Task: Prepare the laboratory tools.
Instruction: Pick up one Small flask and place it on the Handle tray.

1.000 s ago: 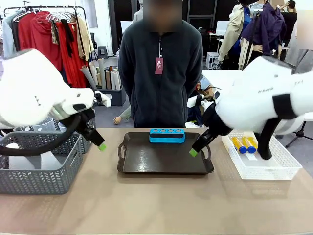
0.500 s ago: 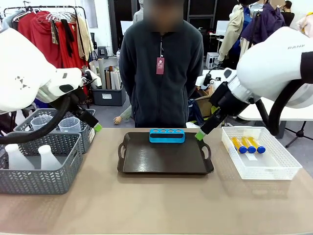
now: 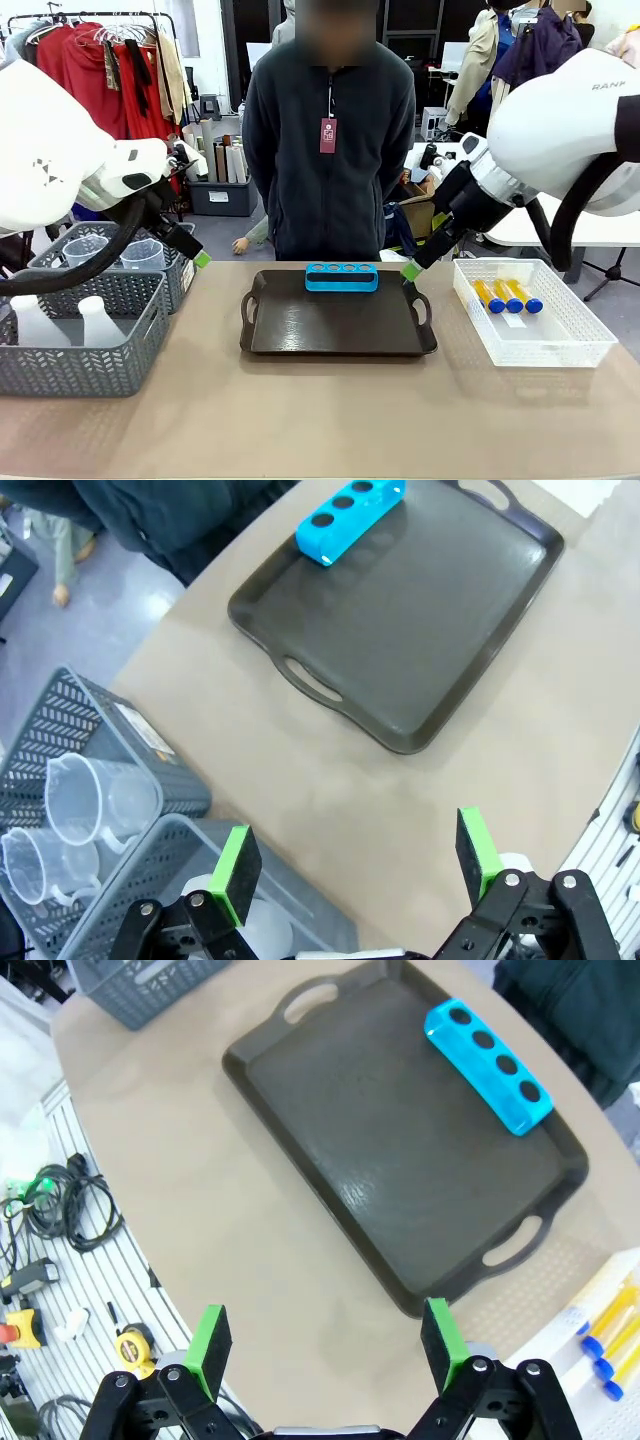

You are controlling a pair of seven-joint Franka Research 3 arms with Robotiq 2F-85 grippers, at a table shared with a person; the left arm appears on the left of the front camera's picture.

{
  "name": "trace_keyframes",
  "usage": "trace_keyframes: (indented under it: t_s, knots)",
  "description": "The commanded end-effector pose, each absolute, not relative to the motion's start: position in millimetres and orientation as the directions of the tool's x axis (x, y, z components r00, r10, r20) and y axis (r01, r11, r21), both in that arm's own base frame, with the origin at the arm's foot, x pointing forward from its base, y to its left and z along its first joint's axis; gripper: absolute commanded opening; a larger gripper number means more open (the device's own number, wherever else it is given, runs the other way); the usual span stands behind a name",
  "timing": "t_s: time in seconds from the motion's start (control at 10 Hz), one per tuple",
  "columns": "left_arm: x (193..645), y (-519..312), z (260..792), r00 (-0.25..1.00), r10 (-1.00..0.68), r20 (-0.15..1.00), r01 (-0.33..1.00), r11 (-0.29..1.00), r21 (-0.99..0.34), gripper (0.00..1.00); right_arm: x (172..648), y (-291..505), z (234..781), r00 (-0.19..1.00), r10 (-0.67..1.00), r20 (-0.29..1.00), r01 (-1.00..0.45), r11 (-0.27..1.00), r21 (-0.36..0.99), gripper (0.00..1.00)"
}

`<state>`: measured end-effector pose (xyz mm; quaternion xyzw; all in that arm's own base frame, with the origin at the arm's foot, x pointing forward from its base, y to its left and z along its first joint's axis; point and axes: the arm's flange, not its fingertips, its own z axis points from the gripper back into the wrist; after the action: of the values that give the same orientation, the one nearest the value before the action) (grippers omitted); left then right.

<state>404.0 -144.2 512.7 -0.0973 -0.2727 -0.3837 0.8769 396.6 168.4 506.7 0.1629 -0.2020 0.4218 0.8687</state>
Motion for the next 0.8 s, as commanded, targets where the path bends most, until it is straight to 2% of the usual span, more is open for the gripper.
trace_keyframes:
  t_s: [0.0,0.1,0.3,0.5,0.7]
  knots:
    - [405,-143,515,0.56,-0.62,0.55,0.726,0.686,0.034,1.0,397,167,506,0.567,0.663,0.489,-0.797,0.591,0.122,1.0]
    - [404,-144,513,0.557,-0.62,0.553,0.726,0.687,0.039,1.0,397,168,507,0.563,0.667,0.488,-0.799,0.591,0.113,1.0]
    - [409,-148,533,0.518,-0.676,0.524,0.817,0.573,-0.069,1.0,395,175,529,0.491,0.69,0.532,-0.858,0.489,0.158,1.0]
    - [416,-152,555,0.465,-0.666,0.584,0.857,0.503,-0.109,1.0,398,179,552,0.426,0.706,0.566,-0.898,0.407,0.168,1.0]
    - [427,-155,581,0.362,-0.68,0.638,0.896,0.442,-0.037,1.0,405,174,586,0.348,0.7,0.623,-0.928,0.353,0.121,1.0]
